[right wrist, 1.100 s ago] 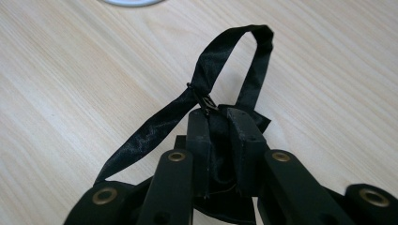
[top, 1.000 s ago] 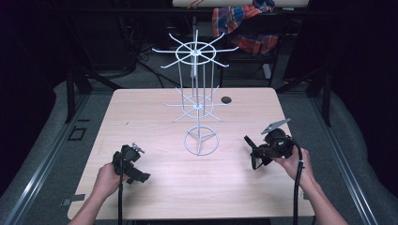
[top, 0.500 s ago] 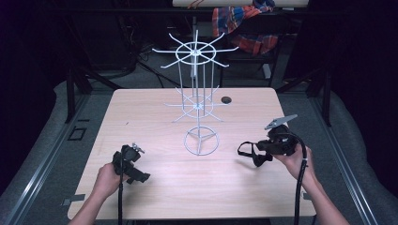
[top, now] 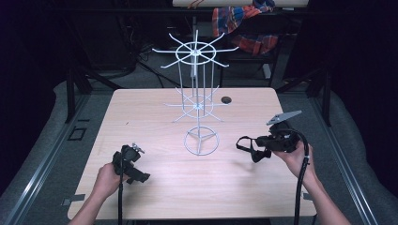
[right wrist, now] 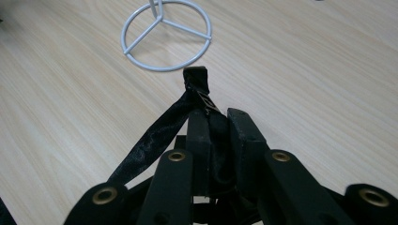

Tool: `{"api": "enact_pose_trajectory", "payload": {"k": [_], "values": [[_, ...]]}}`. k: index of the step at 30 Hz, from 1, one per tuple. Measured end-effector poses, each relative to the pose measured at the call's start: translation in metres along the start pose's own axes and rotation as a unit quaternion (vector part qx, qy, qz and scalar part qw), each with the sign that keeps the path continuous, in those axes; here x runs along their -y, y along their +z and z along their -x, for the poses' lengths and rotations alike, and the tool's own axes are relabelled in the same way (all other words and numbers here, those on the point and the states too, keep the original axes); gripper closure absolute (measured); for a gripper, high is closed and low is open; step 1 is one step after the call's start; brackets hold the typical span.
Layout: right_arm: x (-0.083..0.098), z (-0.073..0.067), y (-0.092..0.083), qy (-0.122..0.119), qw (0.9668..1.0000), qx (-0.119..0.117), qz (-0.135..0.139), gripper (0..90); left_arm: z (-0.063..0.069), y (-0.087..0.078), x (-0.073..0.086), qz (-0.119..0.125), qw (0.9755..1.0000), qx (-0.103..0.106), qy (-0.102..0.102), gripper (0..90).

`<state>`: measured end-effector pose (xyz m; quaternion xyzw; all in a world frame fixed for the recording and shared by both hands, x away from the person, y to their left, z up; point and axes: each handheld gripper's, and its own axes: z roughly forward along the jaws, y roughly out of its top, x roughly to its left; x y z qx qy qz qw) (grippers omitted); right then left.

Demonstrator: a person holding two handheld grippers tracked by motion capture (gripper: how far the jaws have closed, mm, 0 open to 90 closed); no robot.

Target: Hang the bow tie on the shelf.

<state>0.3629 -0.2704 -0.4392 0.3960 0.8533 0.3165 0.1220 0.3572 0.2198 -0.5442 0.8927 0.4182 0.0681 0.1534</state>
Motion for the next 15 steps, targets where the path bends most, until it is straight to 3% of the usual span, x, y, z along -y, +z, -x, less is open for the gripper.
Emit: {"api": "enact_pose_trajectory", "payload": {"k": [15], "values": [[-0.014, -0.001, -0.008, -0.006, 0.9995, 0.0, 0.032, 79.4, 0.0, 0.001, 0.0, 0.0, 1.0, 0.0, -0.002, 0.0]]}}
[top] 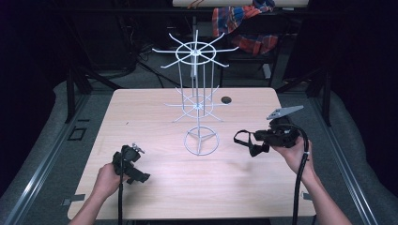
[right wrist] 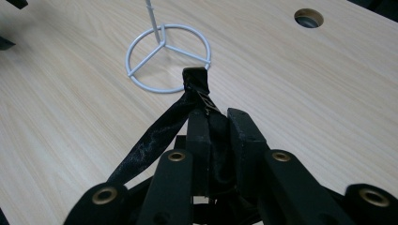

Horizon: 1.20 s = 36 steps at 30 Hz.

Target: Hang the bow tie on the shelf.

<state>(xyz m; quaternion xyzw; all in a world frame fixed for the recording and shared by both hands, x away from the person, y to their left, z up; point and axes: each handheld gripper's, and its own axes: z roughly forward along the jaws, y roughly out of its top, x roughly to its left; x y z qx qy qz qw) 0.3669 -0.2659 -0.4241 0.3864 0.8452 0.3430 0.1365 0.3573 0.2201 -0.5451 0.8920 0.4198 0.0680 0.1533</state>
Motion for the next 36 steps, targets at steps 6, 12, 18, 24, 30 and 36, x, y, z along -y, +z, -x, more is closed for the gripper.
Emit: {"api": "enact_pose_trajectory", "payload": {"k": [6, 12, 18, 24, 30, 36], "values": [[-0.005, 0.001, -0.003, 0.0, 1.0, -0.002, 0.006, 79.4, 0.0, 0.001, 0.0, 0.001, 1.0, -0.001, -0.004, 0.0], [-0.01, -0.002, -0.004, -0.005, 0.9999, -0.006, 0.014, 79.4, -0.001, 0.001, 0.0, -0.001, 1.0, 0.0, -0.005, 0.0], [-0.015, -0.004, -0.006, -0.006, 0.9998, -0.006, 0.019, 79.4, -0.001, 0.0, 0.001, -0.003, 1.0, -0.001, -0.005, 0.0], [-0.019, -0.004, -0.005, -0.009, 0.9997, -0.004, 0.021, 79.4, -0.001, 0.001, 0.001, -0.004, 1.0, -0.001, -0.005, 0.0], [-0.024, -0.002, -0.006, -0.006, 0.9995, -0.005, 0.029, 79.4, -0.001, 0.001, 0.001, -0.005, 1.0, -0.001, -0.006, 0.0], [-0.029, -0.001, -0.005, -0.006, 0.9994, -0.004, 0.033, 79.4, -0.002, 0.001, 0.001, -0.005, 1.0, -0.001, -0.007, 0.0]]}}
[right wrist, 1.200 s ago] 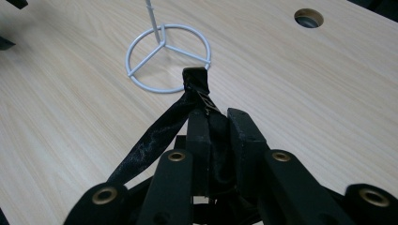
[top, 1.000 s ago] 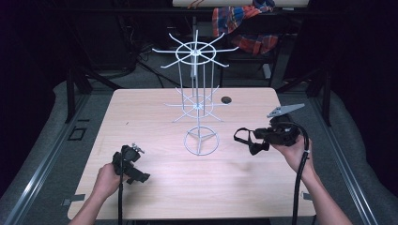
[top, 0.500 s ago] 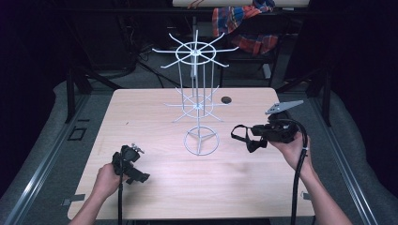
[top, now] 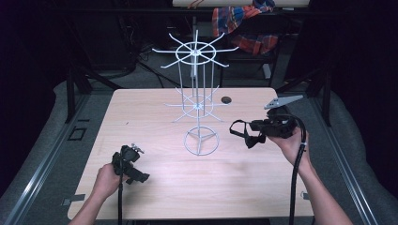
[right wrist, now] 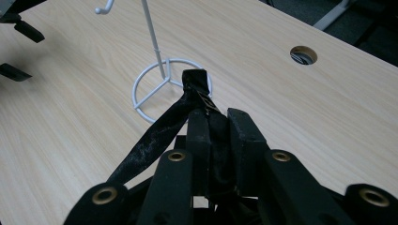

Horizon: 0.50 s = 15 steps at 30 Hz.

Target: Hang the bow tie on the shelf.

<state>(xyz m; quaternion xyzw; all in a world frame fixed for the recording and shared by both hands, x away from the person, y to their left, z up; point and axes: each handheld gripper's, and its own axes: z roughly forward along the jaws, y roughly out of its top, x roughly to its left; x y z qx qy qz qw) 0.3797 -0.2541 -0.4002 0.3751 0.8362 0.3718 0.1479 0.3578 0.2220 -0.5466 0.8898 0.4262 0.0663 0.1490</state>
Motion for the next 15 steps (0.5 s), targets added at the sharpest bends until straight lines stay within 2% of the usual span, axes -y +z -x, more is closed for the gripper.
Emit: {"api": "enact_pose_trajectory", "payload": {"k": [5, 15], "values": [[-0.003, 0.001, 0.001, 0.0, 1.0, -0.001, -0.002, 79.4, 0.0, 0.0, 0.0, -0.003, 1.0, 0.0, 0.001, 0.0], [-0.018, 0.006, 0.0, 0.009, 0.9998, 0.01, 0.015, 79.4, -0.001, 0.0, 0.0, 0.001, 1.0, 0.003, 0.002, 0.0]]}}
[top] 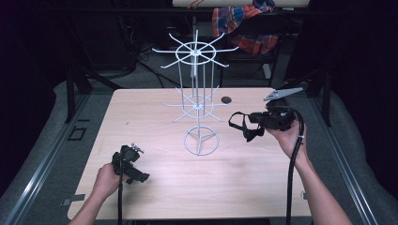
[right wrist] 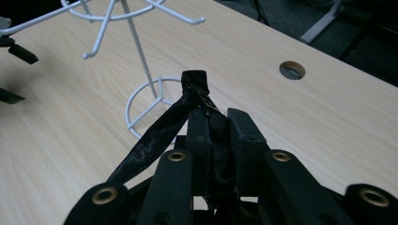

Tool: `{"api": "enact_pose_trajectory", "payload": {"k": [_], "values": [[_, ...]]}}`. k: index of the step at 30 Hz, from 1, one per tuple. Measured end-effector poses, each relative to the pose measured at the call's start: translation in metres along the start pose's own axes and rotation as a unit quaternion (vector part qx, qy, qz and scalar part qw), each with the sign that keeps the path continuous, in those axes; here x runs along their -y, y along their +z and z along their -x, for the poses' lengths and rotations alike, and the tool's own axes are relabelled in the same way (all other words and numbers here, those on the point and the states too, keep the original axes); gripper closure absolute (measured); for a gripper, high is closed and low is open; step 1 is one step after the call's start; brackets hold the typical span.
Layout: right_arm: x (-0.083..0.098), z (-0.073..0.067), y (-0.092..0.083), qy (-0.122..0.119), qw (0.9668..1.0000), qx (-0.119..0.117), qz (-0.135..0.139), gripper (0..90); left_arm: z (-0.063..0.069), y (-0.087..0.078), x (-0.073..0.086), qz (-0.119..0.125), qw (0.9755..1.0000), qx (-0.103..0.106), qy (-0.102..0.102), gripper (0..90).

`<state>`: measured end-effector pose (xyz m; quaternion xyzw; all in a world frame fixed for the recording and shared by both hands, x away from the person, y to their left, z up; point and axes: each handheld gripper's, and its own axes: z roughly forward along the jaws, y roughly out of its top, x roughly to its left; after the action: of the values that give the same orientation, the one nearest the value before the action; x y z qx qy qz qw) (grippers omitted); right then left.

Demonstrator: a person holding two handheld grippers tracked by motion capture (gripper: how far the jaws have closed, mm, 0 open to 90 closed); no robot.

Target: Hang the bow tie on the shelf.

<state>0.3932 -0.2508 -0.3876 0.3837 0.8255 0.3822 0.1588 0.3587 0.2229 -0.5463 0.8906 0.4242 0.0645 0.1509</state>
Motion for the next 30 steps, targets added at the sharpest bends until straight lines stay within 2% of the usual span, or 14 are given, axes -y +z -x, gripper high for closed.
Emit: {"api": "enact_pose_trajectory", "payload": {"k": [10, 17, 26, 30], "values": [[-0.021, 0.0, 0.0, 0.0, 0.9998, 0.021, -0.001, 79.5, 0.001, -0.001, 0.0, 0.008, 1.0, 0.001, 0.001, 0.0], [-0.03, 0.001, 0.005, 0.001, 0.9992, 0.037, -0.014, 79.5, 0.001, -0.002, 0.0, 0.01, 0.9999, 0.001, 0.0, 0.0], [-0.04, 0.005, 0.013, 0.015, 0.9989, 0.044, -0.004, 79.6, 0.0, -0.001, -0.001, 0.008, 1.0, 0.001, 0.004, 0.0], [-0.045, 0.002, 0.014, 0.01, 0.9988, 0.047, 0.001, 79.6, 0.001, -0.001, -0.001, 0.007, 1.0, 0.002, 0.003, 0.0]]}}
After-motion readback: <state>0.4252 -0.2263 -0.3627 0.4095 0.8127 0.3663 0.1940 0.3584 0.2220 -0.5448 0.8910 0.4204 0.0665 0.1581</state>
